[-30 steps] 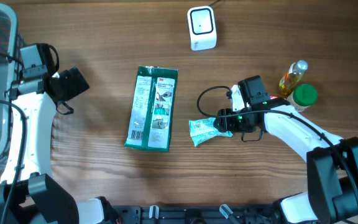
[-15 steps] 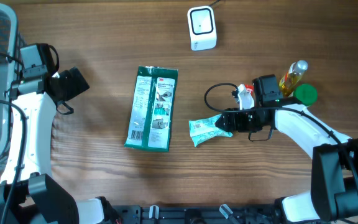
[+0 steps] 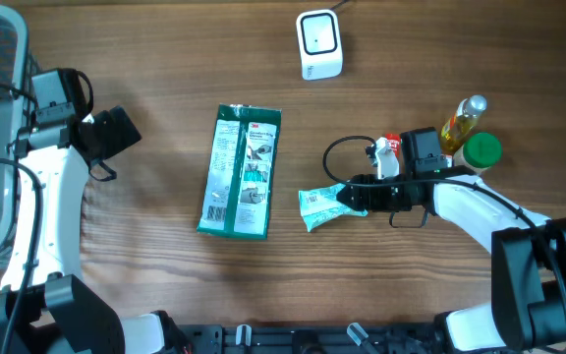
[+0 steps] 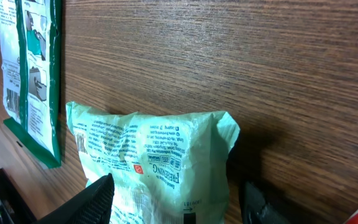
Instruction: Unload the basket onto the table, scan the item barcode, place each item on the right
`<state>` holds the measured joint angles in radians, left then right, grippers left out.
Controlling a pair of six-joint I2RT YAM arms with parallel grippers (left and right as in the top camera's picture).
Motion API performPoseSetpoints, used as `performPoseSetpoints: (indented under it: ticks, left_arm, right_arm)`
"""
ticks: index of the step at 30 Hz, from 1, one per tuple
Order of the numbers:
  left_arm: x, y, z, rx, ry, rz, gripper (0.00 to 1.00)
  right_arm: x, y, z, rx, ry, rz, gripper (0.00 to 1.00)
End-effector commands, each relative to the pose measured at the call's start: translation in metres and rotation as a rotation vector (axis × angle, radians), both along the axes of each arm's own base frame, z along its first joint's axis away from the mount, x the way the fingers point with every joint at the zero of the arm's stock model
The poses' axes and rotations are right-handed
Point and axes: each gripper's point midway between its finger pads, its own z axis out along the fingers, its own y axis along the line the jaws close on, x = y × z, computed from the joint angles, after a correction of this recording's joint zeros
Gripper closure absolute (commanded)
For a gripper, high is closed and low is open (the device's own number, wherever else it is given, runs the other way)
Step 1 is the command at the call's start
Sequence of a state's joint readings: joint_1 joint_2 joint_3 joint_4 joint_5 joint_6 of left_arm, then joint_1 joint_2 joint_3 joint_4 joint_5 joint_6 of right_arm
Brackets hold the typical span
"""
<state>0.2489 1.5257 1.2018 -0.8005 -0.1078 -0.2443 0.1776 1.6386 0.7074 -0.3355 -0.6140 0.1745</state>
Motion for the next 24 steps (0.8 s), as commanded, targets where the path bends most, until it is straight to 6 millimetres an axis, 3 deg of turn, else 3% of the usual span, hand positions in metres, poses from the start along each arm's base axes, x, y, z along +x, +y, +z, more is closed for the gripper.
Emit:
performPoseSetpoints:
  ticks: [1,3,9,14,17,21,23,24]
  left_arm:
    - [0.0019,0.0026,0.0061,0.012,-0.015,-0.006,0.00]
    - [0.0019,0.0026,0.0061,0.012,-0.015,-0.006,0.00]
    - [0.0019,0.0026,0.0061,0.012,-0.015,-0.006,0.00]
    - [0.0019,0.0026,0.0061,0.012,-0.015,-0.006,0.00]
    - [0.0019,0.0026,0.0061,0.012,-0.015,-0.006,0.00]
    - [0.0019,0.0026,0.0061,0.012,-0.015,-0.006,0.00]
    - [0.0019,0.0026,0.0061,0.012,-0.015,-0.006,0.00]
    - [0.0019,0.0026,0.0061,0.012,-0.015,-0.006,0.00]
  right_arm:
    - [-0.0153,-0.0035,-0.0149,-0.017,0.069,-0.010,0.36]
    - [-0.0152,-0.0034,-0.0148,-0.017,0.069,-0.010,0.36]
    - [-0.0152,-0.0034,-0.0148,-0.017,0.069,-0.009,0.69]
    - [-0.0151,-0.0034,-0.0147,-0.017,0.067,-0.008,0.82]
    - [-0.0140,-0.0031,-0.0135,-0.016,0.068,-0.010,0.95]
    - [-0.0147,-0.0001,-0.0112,0.005,0.071,-0.004,0.94]
    - [-0.0147,-0.0001,-0.0112,0.005,0.071,-0.004,0.88]
    - [-0.0147,0.0000,-0.0112,0.006,0.071,-0.004,0.94]
